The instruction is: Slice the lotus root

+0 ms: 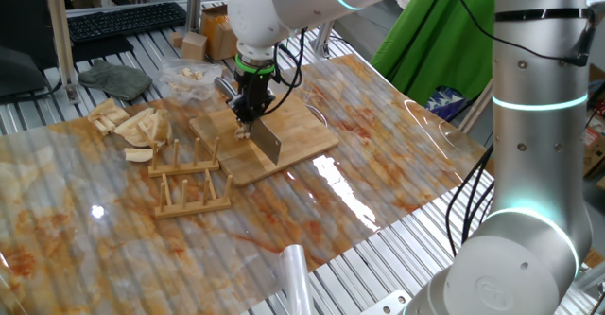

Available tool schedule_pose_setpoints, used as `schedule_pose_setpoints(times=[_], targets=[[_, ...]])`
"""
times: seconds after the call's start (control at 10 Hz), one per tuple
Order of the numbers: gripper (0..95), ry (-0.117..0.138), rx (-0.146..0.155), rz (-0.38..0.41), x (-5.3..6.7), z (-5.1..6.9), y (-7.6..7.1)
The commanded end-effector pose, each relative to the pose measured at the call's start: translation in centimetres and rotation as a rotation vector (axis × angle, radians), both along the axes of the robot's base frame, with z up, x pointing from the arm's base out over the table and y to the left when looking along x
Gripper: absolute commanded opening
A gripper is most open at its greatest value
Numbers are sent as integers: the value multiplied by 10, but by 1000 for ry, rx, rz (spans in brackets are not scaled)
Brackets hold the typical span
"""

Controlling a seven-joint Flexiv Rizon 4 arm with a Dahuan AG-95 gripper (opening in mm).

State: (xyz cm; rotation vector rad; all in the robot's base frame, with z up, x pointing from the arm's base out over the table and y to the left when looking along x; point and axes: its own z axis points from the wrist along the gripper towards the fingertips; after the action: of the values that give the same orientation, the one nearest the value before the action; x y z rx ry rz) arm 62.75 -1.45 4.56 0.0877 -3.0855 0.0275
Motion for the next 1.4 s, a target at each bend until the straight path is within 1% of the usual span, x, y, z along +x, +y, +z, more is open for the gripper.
schedule_pose_setpoints(times=[0.1,0.3,0.5,0.6,0.7,0.8,0.9,1.0,1.1,1.2,1.3,1.4], targets=[[0,-4,-6,-4,-1,5,-1],[0,-1,-6,-4,-1,13,-2],[0,-8,-1,-2,-1,12,-2],[0,-9,2,-5,-1,5,-1],[0,-20,2,-8,-1,-6,1],[0,-22,1,-10,-1,-15,2],[0,-13,12,-17,-2,-14,2],[0,-13,3,-15,-2,-13,3],[0,-13,6,-16,-2,-13,3],[0,-3,1,-13,-1,-10,1],[0,5,4,-13,0,-6,-1],[0,11,5,-12,0,4,-3]])
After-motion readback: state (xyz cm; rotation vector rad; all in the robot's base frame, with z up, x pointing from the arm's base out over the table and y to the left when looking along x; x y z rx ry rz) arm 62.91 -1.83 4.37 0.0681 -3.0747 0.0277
